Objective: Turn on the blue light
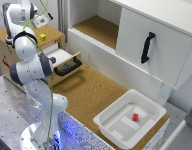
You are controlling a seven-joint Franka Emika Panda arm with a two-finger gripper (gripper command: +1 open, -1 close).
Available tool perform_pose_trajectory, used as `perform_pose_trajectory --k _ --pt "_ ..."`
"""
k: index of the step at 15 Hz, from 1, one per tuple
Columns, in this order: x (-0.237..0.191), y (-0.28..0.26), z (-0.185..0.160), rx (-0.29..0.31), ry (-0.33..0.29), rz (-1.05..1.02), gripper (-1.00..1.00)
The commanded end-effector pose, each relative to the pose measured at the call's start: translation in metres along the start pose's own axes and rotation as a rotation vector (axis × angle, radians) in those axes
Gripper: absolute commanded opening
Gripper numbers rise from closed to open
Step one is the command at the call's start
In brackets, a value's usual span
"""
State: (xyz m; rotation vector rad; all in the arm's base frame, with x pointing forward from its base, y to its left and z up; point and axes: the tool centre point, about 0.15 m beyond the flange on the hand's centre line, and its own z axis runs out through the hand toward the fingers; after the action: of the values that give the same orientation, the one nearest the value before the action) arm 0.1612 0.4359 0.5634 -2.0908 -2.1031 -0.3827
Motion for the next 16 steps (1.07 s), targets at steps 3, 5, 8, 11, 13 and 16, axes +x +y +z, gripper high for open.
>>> perform_pose_trajectory --k 3,5,8,11,13,16 --pt "0.033 -0.037 0.008 0.043 -0.224 0.043 1.00" --pt "0.044 -0.039 0.013 0.039 -0.233 0.051 1.00" --pt "0.064 -0.038 0.024 0.044 -0.227 0.034 1.00" --pt "0.082 -0.037 0.031 0.058 -0.210 0.002 -1.00" --pt "0.092 -0.038 0.035 0.070 -0.203 -0.014 -1.00" --pt "0.095 -0.037 0.044 0.077 -0.211 -0.023 -1.00"
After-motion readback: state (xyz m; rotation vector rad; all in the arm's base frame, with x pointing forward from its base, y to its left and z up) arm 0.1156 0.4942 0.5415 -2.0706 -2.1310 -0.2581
